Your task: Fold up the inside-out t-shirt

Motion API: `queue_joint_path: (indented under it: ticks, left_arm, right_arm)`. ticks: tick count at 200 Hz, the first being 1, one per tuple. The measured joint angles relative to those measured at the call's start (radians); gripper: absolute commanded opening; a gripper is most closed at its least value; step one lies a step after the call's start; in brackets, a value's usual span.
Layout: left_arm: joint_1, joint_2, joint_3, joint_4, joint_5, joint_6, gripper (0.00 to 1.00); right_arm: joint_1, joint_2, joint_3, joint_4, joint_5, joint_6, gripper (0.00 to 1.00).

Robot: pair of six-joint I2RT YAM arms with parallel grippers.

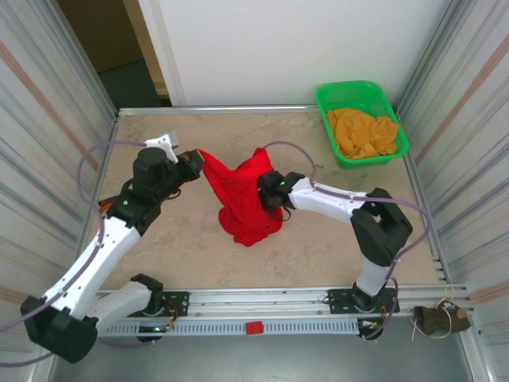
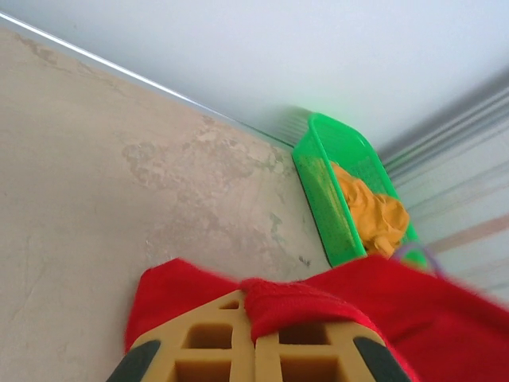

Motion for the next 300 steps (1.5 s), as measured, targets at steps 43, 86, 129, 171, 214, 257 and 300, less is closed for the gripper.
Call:
queue_joint_path:
  ticks: [43, 86, 129, 171, 214, 257, 300]
  left_arm:
    - [0.121, 0.193, 0.034, 0.068, 0.025, -0.066, 0.00]
    - [0.206, 0.327, 0.036, 0.068, 0.045, -0.089, 0.00]
    - [0.207, 0.330, -0.031, 0.074, 0.047, -0.084, 0.00]
    - [0.233, 0.341, -0.098, 0.047, 0.047, -0.072, 0.00]
    - [0.239, 0.341, -0.108, 0.043, 0.098, -0.014, 0.33]
    - [0.184, 0.270, -0.080, 0.019, 0.140, 0.088, 0.53]
    - [-0.016, 0.153, 0.009, 0.063, 0.131, 0.124, 0.57]
  right_arm:
    - [0.068, 0.000, 0.049, -0.132, -0.023, -0.117, 0.00]
    - [0.033, -0.103, 0.048, -0.180, -0.044, -0.151, 0.00]
    - [-0.085, -0.253, 0.111, -0.205, -0.061, -0.147, 0.00]
    - [-0.267, -0.375, 0.297, -0.179, -0.092, -0.094, 0.00]
    - [-0.334, -0.397, 0.429, -0.147, -0.114, -0.047, 0.00]
    - [-0.378, -0.371, 0.510, -0.150, -0.151, -0.006, 0.00]
    - [-0.379, -0.342, 0.573, -0.148, -0.178, 0.011, 0.00]
